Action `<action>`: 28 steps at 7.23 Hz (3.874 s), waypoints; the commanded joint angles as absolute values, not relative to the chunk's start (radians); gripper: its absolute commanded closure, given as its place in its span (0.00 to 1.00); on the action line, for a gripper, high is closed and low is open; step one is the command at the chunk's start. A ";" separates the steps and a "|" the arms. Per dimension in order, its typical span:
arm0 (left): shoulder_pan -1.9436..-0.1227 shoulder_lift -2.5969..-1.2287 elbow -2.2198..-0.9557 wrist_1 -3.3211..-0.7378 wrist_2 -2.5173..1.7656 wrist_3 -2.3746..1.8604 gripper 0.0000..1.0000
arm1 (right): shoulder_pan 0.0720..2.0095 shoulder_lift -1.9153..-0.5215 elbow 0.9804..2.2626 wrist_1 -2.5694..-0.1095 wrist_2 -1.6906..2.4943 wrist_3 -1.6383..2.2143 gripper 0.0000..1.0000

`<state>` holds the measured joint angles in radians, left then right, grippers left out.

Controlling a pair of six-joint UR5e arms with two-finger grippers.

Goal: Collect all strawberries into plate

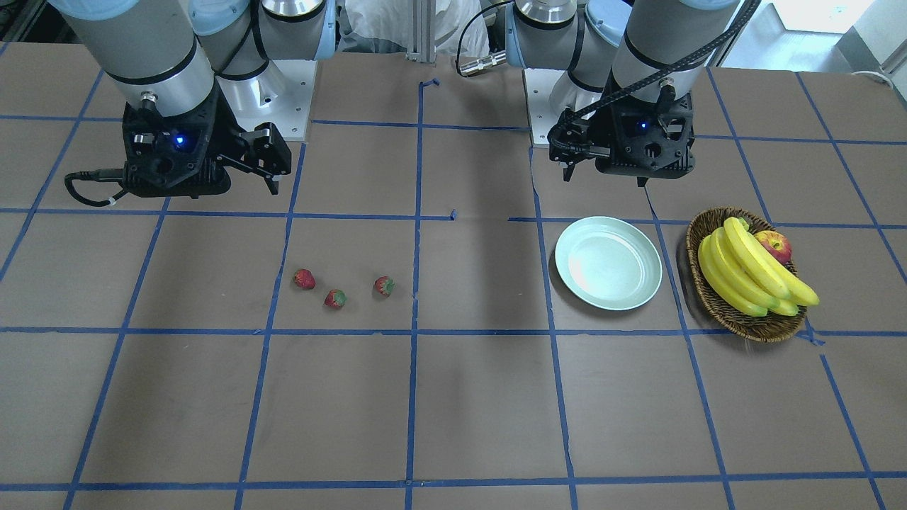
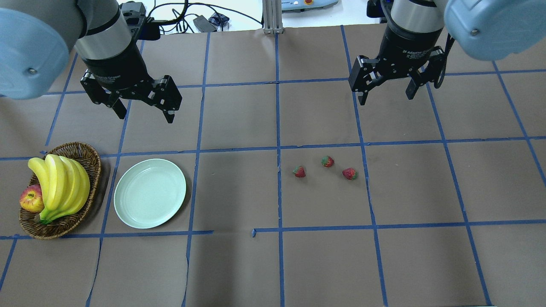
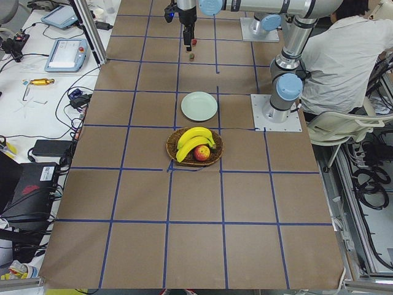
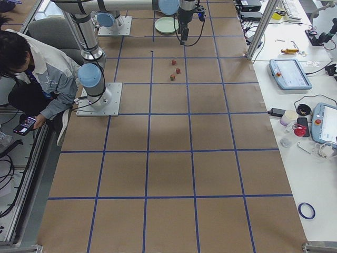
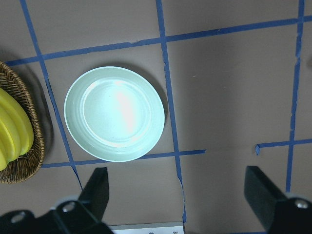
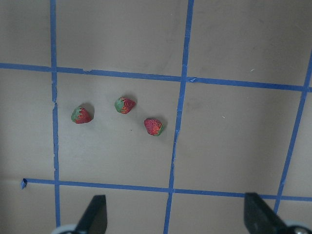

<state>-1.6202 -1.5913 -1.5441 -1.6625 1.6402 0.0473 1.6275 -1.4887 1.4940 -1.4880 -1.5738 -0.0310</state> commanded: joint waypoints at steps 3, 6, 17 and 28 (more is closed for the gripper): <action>-1.621 -1.575 -1.554 -1.661 1.631 0.037 0.00 | 1.629 -1.486 1.494 -1.489 -1.574 -0.029 0.00; -1.624 -1.572 -1.566 -1.658 1.634 0.035 0.00 | 1.629 -1.486 1.496 -1.493 -1.574 -0.028 0.00; -1.632 -1.566 -1.600 -1.657 1.638 -0.017 0.00 | 1.632 -1.445 1.516 -1.557 -1.571 -0.026 0.00; -1.635 -1.568 -1.620 -1.657 1.635 -0.018 0.00 | 1.704 -1.203 1.781 -2.054 -1.534 -0.227 0.00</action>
<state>-1.6352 -1.5669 -1.6199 -1.6567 1.6363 -0.0184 1.7002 -1.2262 1.7802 -2.0533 -1.5358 -0.1735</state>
